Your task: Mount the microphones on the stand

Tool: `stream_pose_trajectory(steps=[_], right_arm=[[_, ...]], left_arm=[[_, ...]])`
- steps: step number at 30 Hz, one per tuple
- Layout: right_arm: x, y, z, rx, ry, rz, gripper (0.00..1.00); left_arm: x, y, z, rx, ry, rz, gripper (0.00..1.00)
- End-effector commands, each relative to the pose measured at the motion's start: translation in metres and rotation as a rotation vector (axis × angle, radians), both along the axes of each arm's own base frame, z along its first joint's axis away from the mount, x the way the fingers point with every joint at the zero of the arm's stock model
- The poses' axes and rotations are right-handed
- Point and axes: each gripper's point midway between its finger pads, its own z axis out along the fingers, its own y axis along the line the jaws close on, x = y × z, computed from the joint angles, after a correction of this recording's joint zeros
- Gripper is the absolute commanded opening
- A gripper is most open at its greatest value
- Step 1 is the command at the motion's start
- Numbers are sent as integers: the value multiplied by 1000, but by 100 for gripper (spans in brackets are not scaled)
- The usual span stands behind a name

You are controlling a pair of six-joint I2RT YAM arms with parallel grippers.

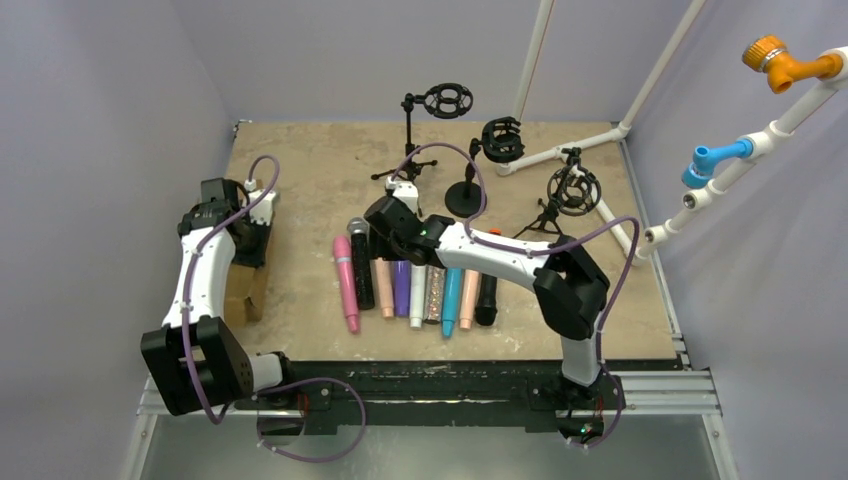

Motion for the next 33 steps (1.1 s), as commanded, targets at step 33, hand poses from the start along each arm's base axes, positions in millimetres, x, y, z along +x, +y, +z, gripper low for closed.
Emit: stream_pose_trajectory(steps=[33], right_arm=[[-58,186,-29,174,-33,457,38]], left_arm=[[70,34,26,106,-75,54,0]])
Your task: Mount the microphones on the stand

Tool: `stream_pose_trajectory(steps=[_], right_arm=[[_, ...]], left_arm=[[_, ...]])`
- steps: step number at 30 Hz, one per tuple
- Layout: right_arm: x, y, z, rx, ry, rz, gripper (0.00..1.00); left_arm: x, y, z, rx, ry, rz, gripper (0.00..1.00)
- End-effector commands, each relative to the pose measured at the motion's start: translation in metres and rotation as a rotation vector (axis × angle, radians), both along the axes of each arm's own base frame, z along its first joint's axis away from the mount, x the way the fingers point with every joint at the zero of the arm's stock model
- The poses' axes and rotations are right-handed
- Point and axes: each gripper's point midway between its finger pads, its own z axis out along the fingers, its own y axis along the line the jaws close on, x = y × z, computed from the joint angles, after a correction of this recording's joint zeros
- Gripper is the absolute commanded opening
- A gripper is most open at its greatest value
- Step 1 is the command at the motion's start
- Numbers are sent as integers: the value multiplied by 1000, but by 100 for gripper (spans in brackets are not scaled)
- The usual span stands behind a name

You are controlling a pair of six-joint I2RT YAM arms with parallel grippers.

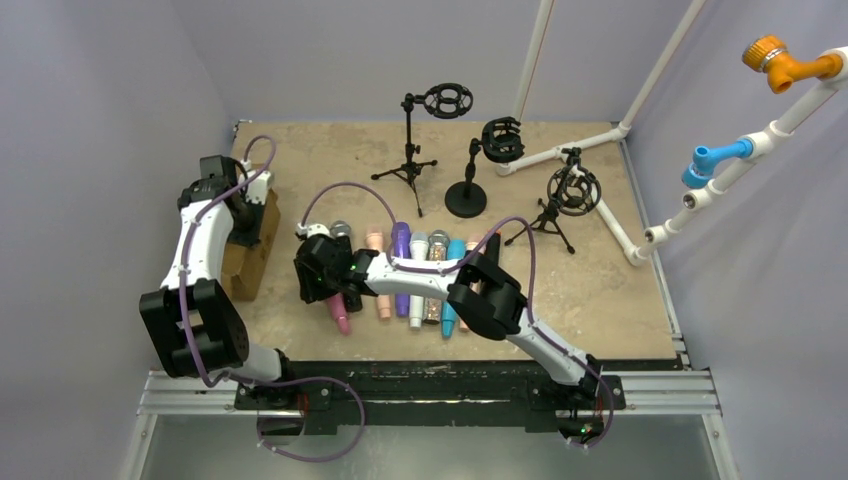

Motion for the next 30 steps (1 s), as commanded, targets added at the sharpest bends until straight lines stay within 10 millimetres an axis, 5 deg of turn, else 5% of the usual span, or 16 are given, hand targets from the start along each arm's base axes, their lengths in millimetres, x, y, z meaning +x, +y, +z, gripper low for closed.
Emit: stream_pose_trajectory(steps=[1,6,16,23,27,29,30], right_arm=[[15,6,21,48,-37,-49,38],[18,5,32,81,-40,-70,39],[12,5,110,241,-21,-46,54],[51,-52,183,299,-103,-132,59],[88,-102,218,248,-234,-222,60],[112,-129,230,205,-288,-286,61],[123,-142,234,185,-307,-317,62]], left_arm=[[27,9,21,37,-81,1,0],[50,8,29,23,-99,-49,0],[104,7,24,15,-118,-188,4],[144,-16,33,6,-170,-307,17],[154,-17,46,9,-203,-278,32],[150,-16,53,7,-215,-251,73],[146,-16,57,9,-218,-242,85]])
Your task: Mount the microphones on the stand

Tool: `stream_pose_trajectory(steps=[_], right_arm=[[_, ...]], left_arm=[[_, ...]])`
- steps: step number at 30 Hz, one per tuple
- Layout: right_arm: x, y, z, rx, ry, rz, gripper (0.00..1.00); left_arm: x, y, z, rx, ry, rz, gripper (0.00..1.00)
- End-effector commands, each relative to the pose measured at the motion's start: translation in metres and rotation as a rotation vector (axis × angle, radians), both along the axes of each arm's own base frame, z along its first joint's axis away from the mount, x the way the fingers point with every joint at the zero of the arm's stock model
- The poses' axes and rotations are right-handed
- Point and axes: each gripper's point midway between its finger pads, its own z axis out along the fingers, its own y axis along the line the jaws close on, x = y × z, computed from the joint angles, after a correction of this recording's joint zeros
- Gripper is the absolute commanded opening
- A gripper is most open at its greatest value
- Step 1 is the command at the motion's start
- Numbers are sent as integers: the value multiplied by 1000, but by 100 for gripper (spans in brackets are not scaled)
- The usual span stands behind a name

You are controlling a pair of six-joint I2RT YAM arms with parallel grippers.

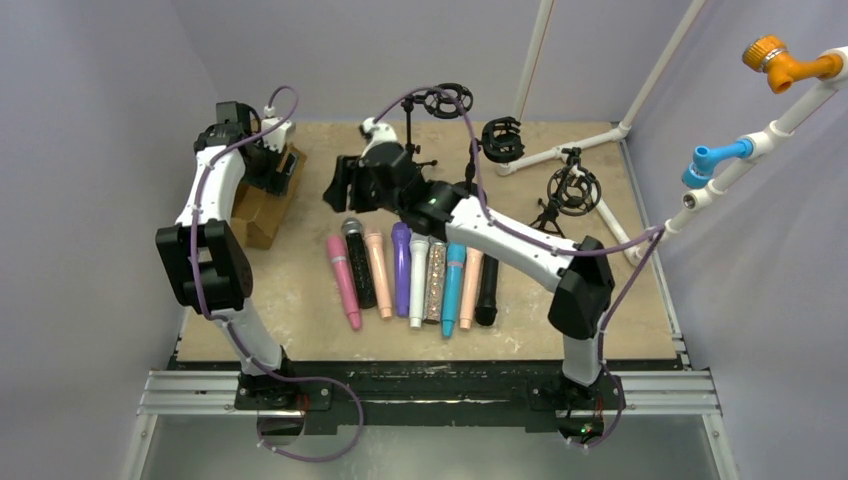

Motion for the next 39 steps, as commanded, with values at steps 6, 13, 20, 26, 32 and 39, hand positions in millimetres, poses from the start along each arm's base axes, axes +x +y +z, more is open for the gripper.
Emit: stream_pose_trajectory(steps=[6,13,20,26,32,39], right_arm=[[94,-111,18,-189,-134,-276,65],[138,-146,6,-289,-199,-384,67],[167,-169,14,-359,-326,-474,71],[184,-175,20,-347,-371,-510,76],[206,-167,13,-354,-421,-530,71],[229,-155,7,-357,-518,-540,57]], left_arm=[[-26,-3,58,-24,-110,82,98],[-76,-41,113,-226,-169,63,100],[-130,-67,121,-340,-117,79,100],[-148,-66,117,-323,-142,114,100],[-160,-66,100,-315,-80,124,100],[-168,-58,94,-277,-83,154,100]])
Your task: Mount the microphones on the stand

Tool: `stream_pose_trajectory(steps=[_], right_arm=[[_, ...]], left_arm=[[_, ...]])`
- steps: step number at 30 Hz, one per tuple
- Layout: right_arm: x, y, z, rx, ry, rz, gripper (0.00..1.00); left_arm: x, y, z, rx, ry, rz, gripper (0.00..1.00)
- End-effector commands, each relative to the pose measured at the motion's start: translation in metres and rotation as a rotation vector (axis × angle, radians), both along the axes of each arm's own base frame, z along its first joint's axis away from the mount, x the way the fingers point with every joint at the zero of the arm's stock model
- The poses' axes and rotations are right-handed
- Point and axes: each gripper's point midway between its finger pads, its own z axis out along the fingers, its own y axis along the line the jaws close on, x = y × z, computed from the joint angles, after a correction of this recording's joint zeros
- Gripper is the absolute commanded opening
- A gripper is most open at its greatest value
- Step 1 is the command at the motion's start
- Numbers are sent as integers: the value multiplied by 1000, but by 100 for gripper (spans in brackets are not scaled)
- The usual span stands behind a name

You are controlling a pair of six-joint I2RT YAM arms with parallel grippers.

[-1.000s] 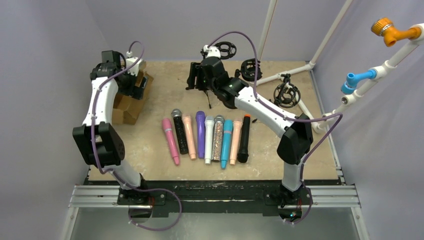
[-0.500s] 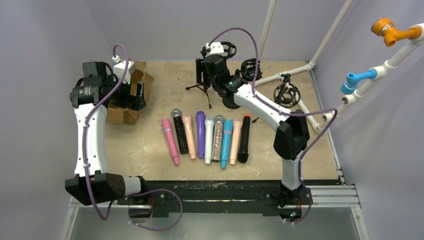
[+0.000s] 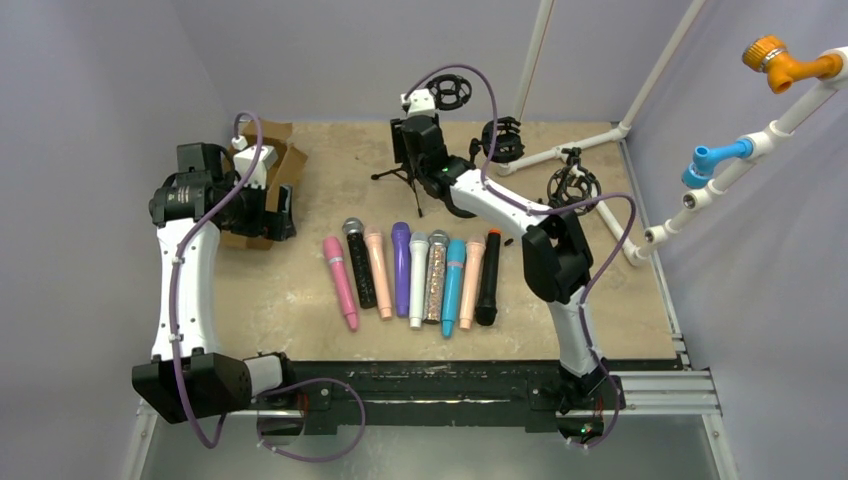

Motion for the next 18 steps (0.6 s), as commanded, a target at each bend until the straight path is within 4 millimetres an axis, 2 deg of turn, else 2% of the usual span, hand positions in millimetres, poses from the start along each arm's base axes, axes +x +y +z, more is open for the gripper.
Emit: stream_pose_trajectory(steps=[1,5,8,15,18], right_arm=[[18,5,49,37,-175,-3,52],[22,6,64,33,-243,-4,21],[23,6,79,37,-281,-4,2],[22,7,118,43,-347,10,0],[10,12,146,97,-367,39,0]], left_arm=[[-6,8,8,32,-35,40,100],[-8,13,5,62,-35,49,100],[-10,16,1,78,-32,58,100],[-11,18,-2,85,-41,74,100],[-10,19,2,90,-58,87,100]])
